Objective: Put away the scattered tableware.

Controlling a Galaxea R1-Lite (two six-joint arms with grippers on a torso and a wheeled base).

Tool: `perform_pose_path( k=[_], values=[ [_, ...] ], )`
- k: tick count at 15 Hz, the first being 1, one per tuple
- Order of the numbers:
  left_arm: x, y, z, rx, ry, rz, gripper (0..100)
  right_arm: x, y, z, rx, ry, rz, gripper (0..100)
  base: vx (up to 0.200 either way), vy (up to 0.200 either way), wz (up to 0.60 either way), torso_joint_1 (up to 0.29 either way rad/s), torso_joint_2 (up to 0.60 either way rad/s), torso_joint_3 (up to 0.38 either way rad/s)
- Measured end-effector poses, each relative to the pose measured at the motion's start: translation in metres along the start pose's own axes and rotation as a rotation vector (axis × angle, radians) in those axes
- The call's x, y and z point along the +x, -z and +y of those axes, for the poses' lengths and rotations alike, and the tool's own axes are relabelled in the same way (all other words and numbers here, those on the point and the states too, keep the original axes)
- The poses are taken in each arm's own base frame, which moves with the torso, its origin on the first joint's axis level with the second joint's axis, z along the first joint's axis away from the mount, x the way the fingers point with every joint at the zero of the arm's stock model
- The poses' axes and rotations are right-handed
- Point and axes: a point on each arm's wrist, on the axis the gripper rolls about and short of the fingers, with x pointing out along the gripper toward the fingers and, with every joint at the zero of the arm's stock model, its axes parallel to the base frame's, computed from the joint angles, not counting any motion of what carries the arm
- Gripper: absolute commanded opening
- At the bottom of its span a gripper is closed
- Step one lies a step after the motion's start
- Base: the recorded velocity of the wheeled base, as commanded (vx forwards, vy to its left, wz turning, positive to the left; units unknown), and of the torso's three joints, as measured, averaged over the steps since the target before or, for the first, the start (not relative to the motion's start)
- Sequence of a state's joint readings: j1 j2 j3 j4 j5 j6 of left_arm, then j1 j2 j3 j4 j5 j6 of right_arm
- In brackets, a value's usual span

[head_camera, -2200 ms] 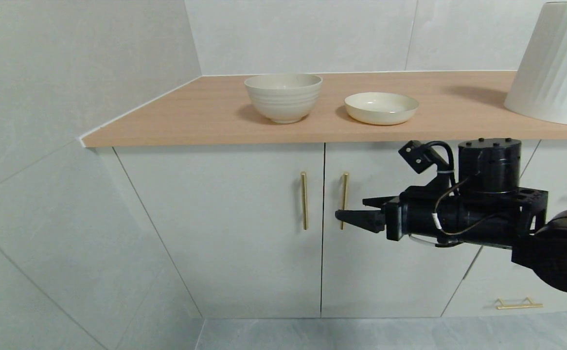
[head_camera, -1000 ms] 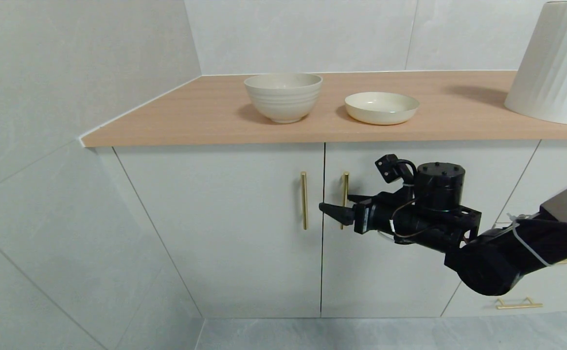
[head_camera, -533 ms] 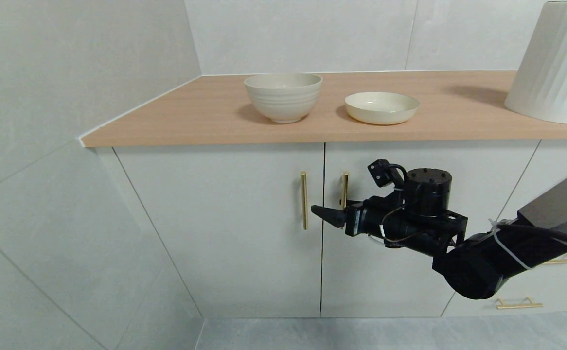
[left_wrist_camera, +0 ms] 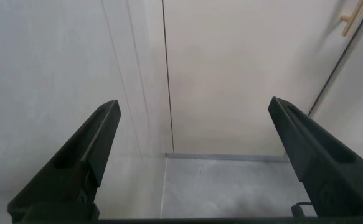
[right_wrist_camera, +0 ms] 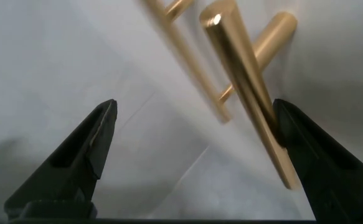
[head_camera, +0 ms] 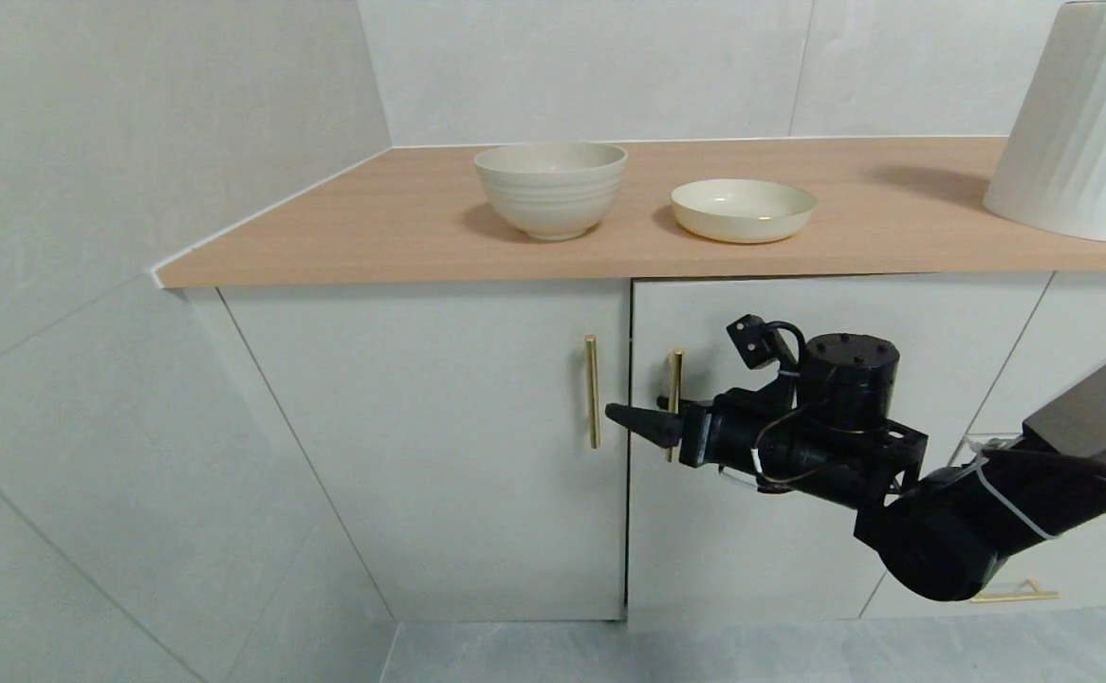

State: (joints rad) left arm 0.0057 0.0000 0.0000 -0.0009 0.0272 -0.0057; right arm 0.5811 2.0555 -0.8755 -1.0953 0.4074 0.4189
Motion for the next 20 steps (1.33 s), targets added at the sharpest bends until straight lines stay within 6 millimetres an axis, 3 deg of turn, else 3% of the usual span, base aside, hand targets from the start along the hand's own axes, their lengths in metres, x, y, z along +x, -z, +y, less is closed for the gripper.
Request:
perform_pose_path(
  k=[7, 16, 18, 20],
  values=[
    [0.000, 0.000, 0.000, 0.000, 0.000, 0.000, 100, -0.040, 0.011, 0.030, 0.025, -0.147, 0.124, 100, 0.000, 0.000, 0.00, 0.000, 0.00, 0.000],
    [0.000, -0.001, 0.000, 0.038, 0.012, -0.004, 100, -0.105, 0.028, 0.054, 0.052, -0.264, 0.226, 100, 0.000, 0.000, 0.00, 0.000, 0.00, 0.000],
    [-0.002, -0.007, -0.001, 0.032, 0.031, -0.014, 100, -0.113, 0.030, 0.057, 0.054, -0.266, 0.232, 100, 0.000, 0.000, 0.00, 0.000, 0.00, 0.000],
    [-0.012, -0.035, -0.002, 0.026, 0.112, -0.032, 100, -0.119, 0.033, 0.059, 0.052, -0.270, 0.238, 100, 0.000, 0.000, 0.00, 0.000, 0.00, 0.000]
  ],
)
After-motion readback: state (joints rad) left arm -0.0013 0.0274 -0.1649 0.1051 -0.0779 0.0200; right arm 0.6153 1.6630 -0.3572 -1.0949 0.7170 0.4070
